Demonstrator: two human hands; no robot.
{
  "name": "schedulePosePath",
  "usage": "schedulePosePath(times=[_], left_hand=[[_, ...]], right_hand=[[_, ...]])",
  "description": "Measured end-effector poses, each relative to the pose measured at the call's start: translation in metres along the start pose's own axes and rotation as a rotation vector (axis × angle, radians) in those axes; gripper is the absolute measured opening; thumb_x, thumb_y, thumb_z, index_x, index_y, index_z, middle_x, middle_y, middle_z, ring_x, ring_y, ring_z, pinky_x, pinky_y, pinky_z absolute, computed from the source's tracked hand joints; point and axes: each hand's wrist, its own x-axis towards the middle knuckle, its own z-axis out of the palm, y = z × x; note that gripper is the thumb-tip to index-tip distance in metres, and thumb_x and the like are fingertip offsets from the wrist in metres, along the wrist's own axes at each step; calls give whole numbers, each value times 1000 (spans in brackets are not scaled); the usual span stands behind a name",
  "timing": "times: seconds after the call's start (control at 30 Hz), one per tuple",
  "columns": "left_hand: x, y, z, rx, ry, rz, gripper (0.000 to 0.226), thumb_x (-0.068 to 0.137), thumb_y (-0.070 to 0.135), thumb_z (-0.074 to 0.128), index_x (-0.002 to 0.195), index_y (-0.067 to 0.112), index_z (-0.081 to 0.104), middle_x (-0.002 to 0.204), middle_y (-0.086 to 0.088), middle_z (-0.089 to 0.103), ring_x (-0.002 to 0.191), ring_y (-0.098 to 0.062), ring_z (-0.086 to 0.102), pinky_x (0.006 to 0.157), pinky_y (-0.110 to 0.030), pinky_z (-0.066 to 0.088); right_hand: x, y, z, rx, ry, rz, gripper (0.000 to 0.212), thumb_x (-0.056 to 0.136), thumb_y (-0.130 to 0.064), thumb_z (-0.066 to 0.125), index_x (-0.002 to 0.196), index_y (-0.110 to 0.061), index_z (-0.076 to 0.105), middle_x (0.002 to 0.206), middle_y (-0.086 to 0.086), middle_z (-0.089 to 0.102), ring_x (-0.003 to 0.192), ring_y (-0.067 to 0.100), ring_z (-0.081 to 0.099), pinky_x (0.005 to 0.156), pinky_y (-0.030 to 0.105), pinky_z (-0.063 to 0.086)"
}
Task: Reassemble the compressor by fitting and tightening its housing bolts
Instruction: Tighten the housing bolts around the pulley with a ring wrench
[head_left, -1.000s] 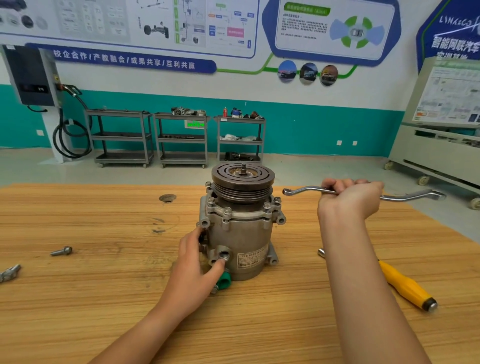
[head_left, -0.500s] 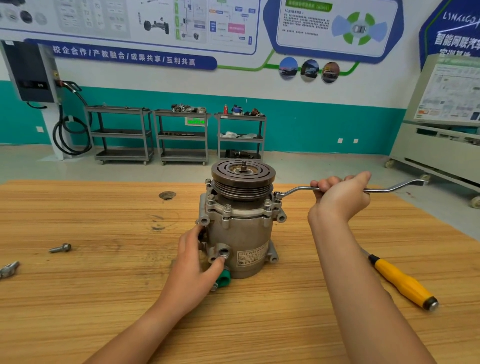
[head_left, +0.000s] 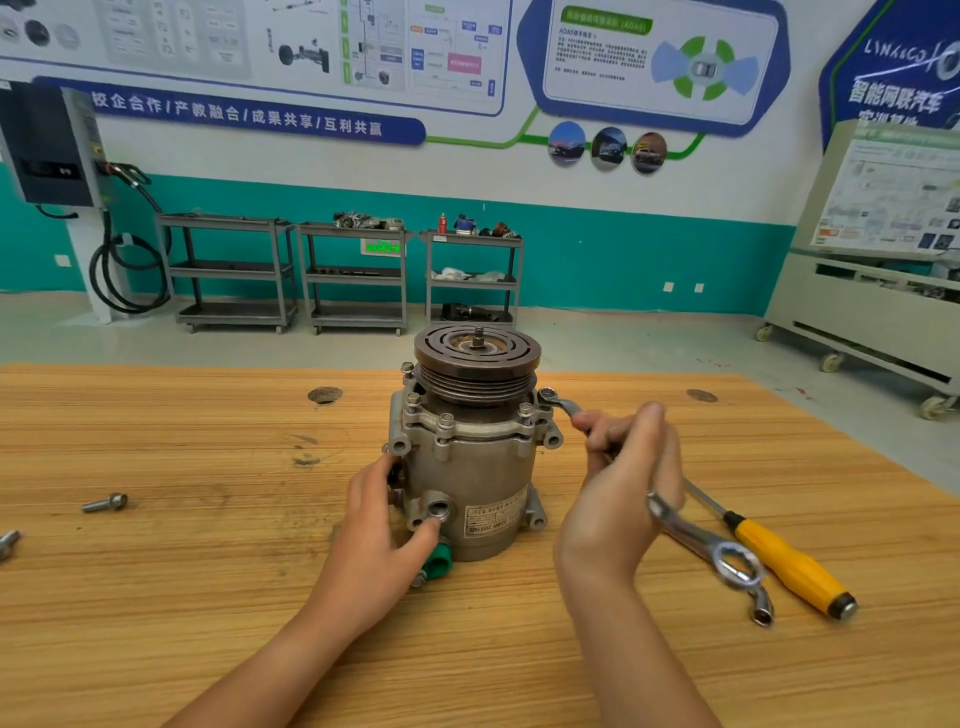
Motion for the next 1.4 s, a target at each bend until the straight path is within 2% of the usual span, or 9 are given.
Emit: schedulePosePath(times=[0.17,0.23,0.33,0.43,0.6,0.8,1.03,1.2,1.4], left_hand=[[0,1,0,12,7,1,76,86,33,63,146,28,16,139,12,25,123,-3,35,99,-37,43],[0,1,0,9,5,1,76,86,33,63,146,28,16,138,12,25,123,-3,35,100,-37,42],[0,1,-1,6,0,5,76,86,33,63,146,28,16,139,12,26,124,-4,34,102,-36,40],[0,1,0,16,-3,4,77,86,34,62,146,27,14,142,11,24,128,-6,34,106,-35,36],[1,1,0,14,-5,4,78,86,33,62,147,26,13,143,11,23,128,-6,33,103,-35,40],[1,-1,1,5,7,23,75,86,32,63,145,27,17,132,16,25,119,1,32,100,-23,31],[0,-1,1,11,3,16,77,86,33,63,146,27,15,140,12,25,126,-6,35,104,-31,35],[1,-1,0,7,1,18,77,86,34,63,146,28,15,142,11,25,126,-5,35,103,-28,35],[0,-1,1,10,2,27,77,86,33,63,146,28,15,143,9,25,128,-6,34,105,-29,34]], right_hand=[[-23,-1,2,-86,-62,-1,23,85,-30,48,72,-23,66,72,-10,67,76,-1,62,67,10,46],[-14,-9,7,-32,-9,34,35,95,-27,42,66,-15,60,56,-6,60,62,4,60,66,14,48],[27,-33,16,297,179,192,42,102,-29,33,64,-15,42,41,-7,37,41,11,41,58,26,52],[60,-53,17,458,261,251,39,102,-31,32,67,-14,41,42,-6,30,37,11,33,47,20,44],[64,-51,25,408,242,271,39,103,-32,29,73,-13,45,41,-7,26,36,9,25,39,14,26],[54,-35,32,407,244,369,38,103,-31,32,70,-13,39,40,-7,24,35,9,23,38,15,24],[50,-34,42,240,147,185,41,103,-30,33,66,-13,37,37,-9,27,34,9,27,38,17,29],[44,-31,36,240,131,152,41,102,-29,34,64,-13,38,38,-10,29,35,9,29,39,19,32],[25,-24,18,183,94,50,40,101,-31,33,65,-16,43,42,-10,38,41,8,42,52,26,49]])
